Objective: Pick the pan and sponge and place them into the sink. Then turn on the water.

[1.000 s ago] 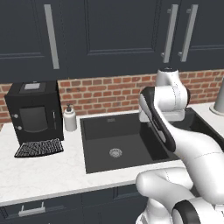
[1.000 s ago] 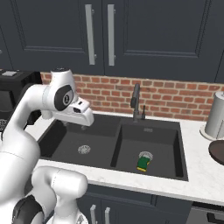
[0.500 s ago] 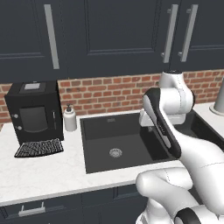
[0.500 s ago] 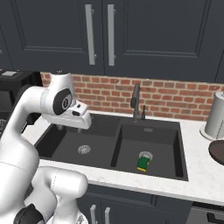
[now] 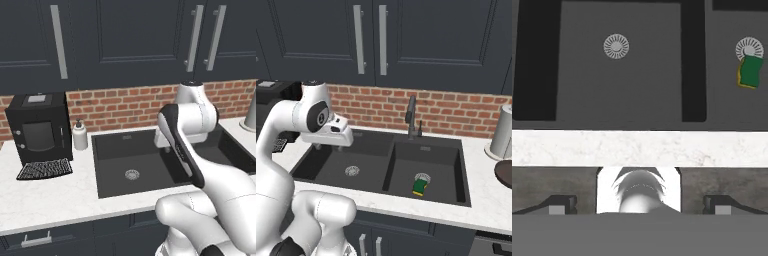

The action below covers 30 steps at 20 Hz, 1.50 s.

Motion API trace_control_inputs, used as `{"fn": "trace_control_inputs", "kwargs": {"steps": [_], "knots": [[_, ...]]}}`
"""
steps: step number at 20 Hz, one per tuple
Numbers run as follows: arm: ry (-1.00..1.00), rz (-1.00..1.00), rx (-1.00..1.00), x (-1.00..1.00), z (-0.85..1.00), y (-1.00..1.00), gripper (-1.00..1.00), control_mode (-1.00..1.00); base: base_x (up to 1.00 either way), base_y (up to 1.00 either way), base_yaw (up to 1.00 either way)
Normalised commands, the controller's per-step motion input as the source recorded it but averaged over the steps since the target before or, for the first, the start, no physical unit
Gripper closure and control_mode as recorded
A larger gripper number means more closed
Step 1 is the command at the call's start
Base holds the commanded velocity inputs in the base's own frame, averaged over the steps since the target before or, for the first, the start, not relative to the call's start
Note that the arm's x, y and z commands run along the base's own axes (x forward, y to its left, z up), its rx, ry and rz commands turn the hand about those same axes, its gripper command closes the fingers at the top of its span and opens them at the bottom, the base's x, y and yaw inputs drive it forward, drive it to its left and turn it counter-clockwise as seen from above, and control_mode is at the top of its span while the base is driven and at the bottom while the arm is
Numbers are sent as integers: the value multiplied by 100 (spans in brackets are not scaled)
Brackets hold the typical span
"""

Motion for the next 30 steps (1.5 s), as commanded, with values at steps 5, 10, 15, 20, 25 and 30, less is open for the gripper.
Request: {"fn": "trace_control_inputs", "kwargs": {"steps": [5,10,15,20,25,30], "knots": [[-2,0,-3,0,13,9,-100,-100,0,0,0],[0,0,0,0,6,0,-100,-100,0,0,0],[0,0,0,0,3,0,-100,-100,0,0,0],[0,0,0,0,0,-7,-100,-100,0,0,0],[-1,0,0,-6,0,-17,-100,-100,0,0,0],[0,0,0,-1,0,-17,-100,-100,0,0,0]]}}
